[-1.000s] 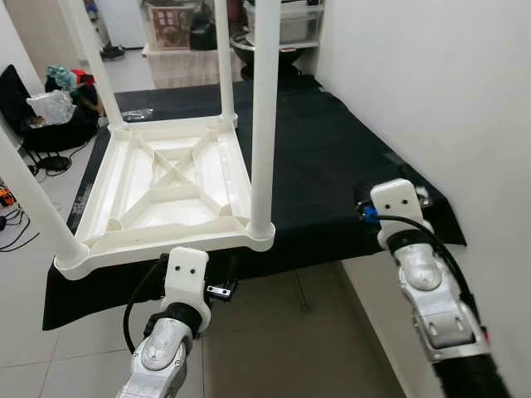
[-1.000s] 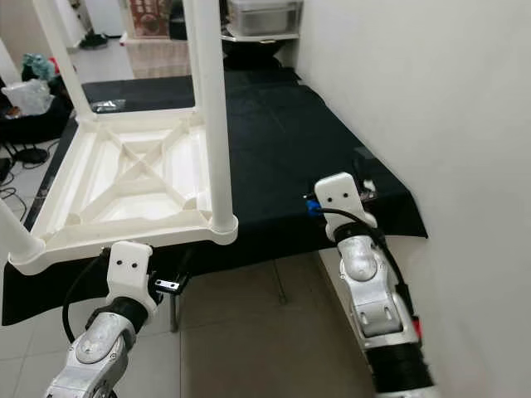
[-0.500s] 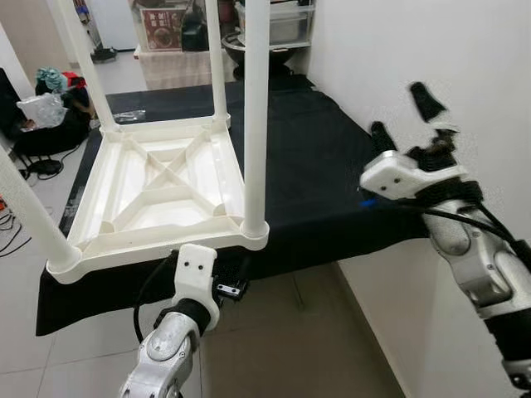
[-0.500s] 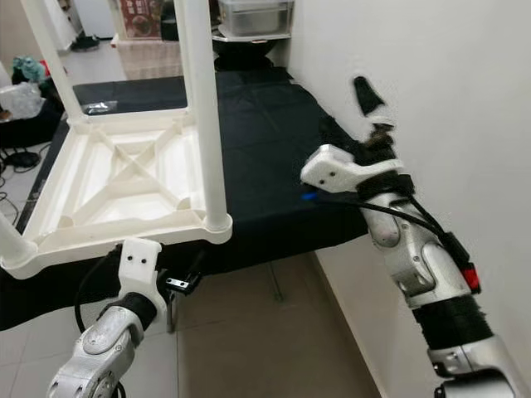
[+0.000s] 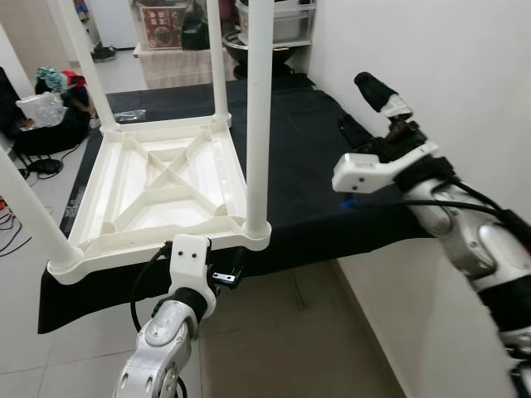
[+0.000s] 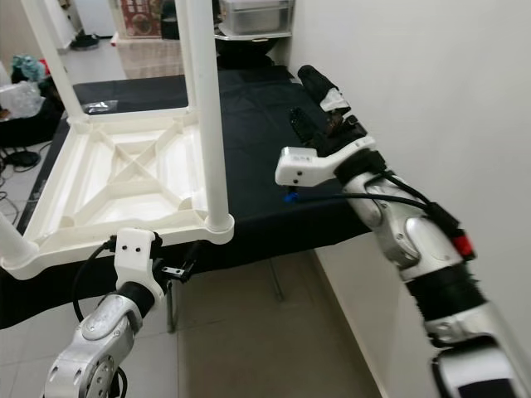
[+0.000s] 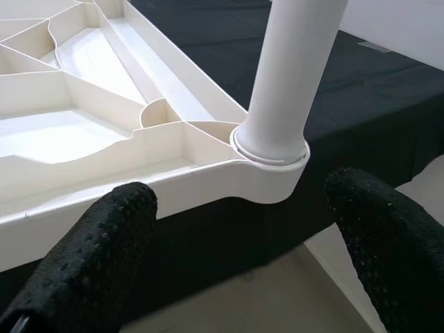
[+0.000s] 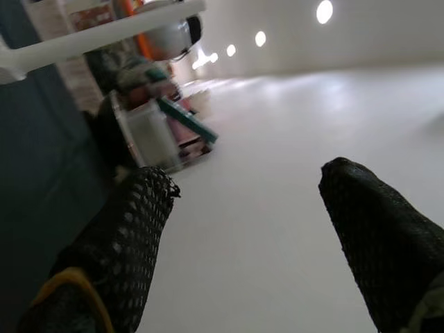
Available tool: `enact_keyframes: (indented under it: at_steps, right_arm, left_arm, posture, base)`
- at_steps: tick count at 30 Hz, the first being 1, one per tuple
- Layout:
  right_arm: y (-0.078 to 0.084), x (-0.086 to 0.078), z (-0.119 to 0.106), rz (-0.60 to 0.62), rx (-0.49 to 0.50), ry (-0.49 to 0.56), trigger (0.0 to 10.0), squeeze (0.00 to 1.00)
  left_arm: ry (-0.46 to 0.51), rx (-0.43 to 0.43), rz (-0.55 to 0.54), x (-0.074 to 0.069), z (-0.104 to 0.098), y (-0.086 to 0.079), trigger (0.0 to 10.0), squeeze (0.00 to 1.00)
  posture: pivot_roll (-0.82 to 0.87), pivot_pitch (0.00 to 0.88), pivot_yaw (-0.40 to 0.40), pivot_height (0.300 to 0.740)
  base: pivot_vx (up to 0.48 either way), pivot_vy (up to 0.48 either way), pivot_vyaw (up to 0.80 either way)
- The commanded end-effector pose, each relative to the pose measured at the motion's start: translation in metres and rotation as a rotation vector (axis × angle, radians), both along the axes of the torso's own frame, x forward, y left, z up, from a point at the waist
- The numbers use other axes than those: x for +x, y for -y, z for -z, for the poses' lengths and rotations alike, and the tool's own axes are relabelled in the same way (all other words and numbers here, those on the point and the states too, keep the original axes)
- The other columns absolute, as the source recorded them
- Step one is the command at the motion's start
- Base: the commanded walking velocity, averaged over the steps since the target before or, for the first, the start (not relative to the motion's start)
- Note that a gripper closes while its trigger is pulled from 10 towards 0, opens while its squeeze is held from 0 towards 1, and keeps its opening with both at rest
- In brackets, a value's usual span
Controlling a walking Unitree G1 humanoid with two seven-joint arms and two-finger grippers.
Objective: Building children table
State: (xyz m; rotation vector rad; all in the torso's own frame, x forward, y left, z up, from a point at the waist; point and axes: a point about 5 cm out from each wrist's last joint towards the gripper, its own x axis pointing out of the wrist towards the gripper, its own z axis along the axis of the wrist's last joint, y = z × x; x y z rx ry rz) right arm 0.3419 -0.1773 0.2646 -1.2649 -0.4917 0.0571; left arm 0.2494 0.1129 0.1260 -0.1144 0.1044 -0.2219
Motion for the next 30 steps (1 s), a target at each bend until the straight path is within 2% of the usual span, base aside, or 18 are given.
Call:
enact_keyframes:
  at_steps: [1,2,5,6,7,8,10,13,14,15,18,19,20,23,26,27,28,30]
  right_arm:
    - [0.009,0.004,-0.003,0.000,0.231,-0.077,10.0,0.00]
    - [0.009,0.004,-0.003,0.000,0.231,-0.077,10.0,0.00]
    - [0.020,0.009,-0.019,-0.088,0.589,-0.109,10.0,0.00]
    - [0.020,0.009,-0.019,-0.088,0.589,-0.109,10.0,0.00]
    - [0.027,0.012,-0.025,-0.126,0.726,-0.143,10.0,0.00]
    - [0.027,0.012,-0.025,-0.126,0.726,-0.143,10.0,0.00]
    - [0.038,0.010,-0.042,-0.275,0.951,-0.212,10.0,0.00]
    - [0.044,0.006,-0.054,-0.366,1.021,-0.226,10.0,0.00]
    - [0.059,0.005,-0.071,-0.388,1.106,-0.175,10.0,0.00]
    - [0.059,0.005,-0.071,-0.388,1.106,-0.175,10.0,0.00]
    - [0.089,0.001,-0.107,-0.480,1.376,-0.062,10.0,0.00]
    - [0.089,0.001,-0.107,-0.480,1.376,-0.062,10.0,0.00]
    - [0.087,-0.002,-0.117,-0.553,1.442,-0.046,10.0,0.00]
    - [0.076,-0.004,-0.126,-0.640,1.475,-0.053,10.0,0.00]
    - [0.022,-0.010,-0.137,-0.868,1.497,-0.185,10.0,0.00]
    - [0.022,-0.010,-0.137,-0.868,1.497,-0.185,10.0,0.00]
    - [0.002,-0.011,-0.136,-0.926,1.497,-0.242,10.0,0.00]
    - [-0.005,-0.011,-0.135,-0.943,1.499,-0.264,10.0,0.00]
  left_arm:
    - [-0.029,0.007,0.000,0.000,0.006,-0.001,10.0,0.00]
    - [-0.029,0.007,0.000,0.000,0.006,-0.001,10.0,0.00]
    - [-0.030,0.013,-0.005,0.000,0.007,-0.001,10.0,0.00]
    - [-0.030,0.013,-0.005,0.000,0.007,-0.001,10.0,0.00]
    - [-0.031,0.015,-0.008,0.000,0.008,-0.002,10.0,0.00]
    - [-0.031,0.015,-0.008,0.000,0.008,-0.002,10.0,0.00]
    - [-0.031,0.020,-0.010,0.000,0.009,-0.002,10.0,0.00]
    - [-0.031,0.020,-0.010,0.000,0.009,-0.002,10.0,0.00]
    - [-0.029,0.022,-0.009,0.000,0.009,-0.002,10.0,0.00]
    - [-0.029,0.022,-0.009,0.000,0.009,-0.002,10.0,0.00]
    - [-0.027,0.022,-0.006,0.001,0.010,-0.002,10.0,0.00]
    - [-0.027,0.022,-0.006,0.001,0.010,-0.002,10.0,0.00]
    - [-0.027,0.024,-0.004,0.001,0.010,-0.002,10.0,0.00]
    - [-0.028,0.028,-0.002,0.001,0.010,-0.001,10.0,0.00]
    - [-0.028,0.034,-0.001,0.002,0.010,-0.002,10.0,0.00]
    - [-0.028,0.034,-0.001,0.002,0.010,-0.002,10.0,0.00]
    - [-0.026,0.036,0.000,0.001,0.010,-0.002,10.0,0.00]
    - [-0.025,0.038,0.000,0.001,0.009,-0.002,10.0,0.00]
  posture:
    - [-0.03,0.000,-0.024,0.740]
    - [-0.03,0.000,-0.024,0.740]
    - [-0.02,0.000,-0.025,0.740]
    - [-0.02,0.000,-0.025,0.740]
    - [-0.03,0.000,-0.027,0.740]
    - [-0.03,0.000,-0.027,0.740]
    - [-0.03,0.000,-0.021,0.740]
    - [-0.03,0.000,-0.025,0.740]
    - [-0.03,0.000,-0.023,0.740]
    - [-0.03,0.000,-0.023,0.740]
    - [-0.03,0.000,-0.021,0.740]
    - [-0.03,0.000,-0.021,0.740]
    - [-0.03,0.000,-0.017,0.740]
    - [-0.03,0.000,-0.016,0.740]
    - [-0.03,0.000,-0.013,0.740]
    - [-0.03,0.000,-0.013,0.740]
    - [-0.02,0.000,-0.013,0.740]
    - [-0.02,0.000,-0.013,0.740]
  base:
    - [0.000,0.000,0.00]
    - [0.000,0.000,0.00]
    - [0.000,0.000,0.00]
    - [0.000,0.000,0.00]
    - [0.000,0.000,0.00]
    - [0.000,0.000,0.00]
    - [0.000,0.000,0.00]
    - [0.000,0.000,0.00]
    - [0.000,0.000,0.00]
    - [0.000,0.000,0.00]
    - [0.000,0.000,0.00]
    - [0.000,0.000,0.00]
    - [0.000,0.000,0.00]
    - [0.000,0.000,0.00]
    - [0.000,0.000,0.00]
    - [0.000,0.000,0.00]
    - [0.000,0.000,0.00]
    - [0.000,0.000,0.00]
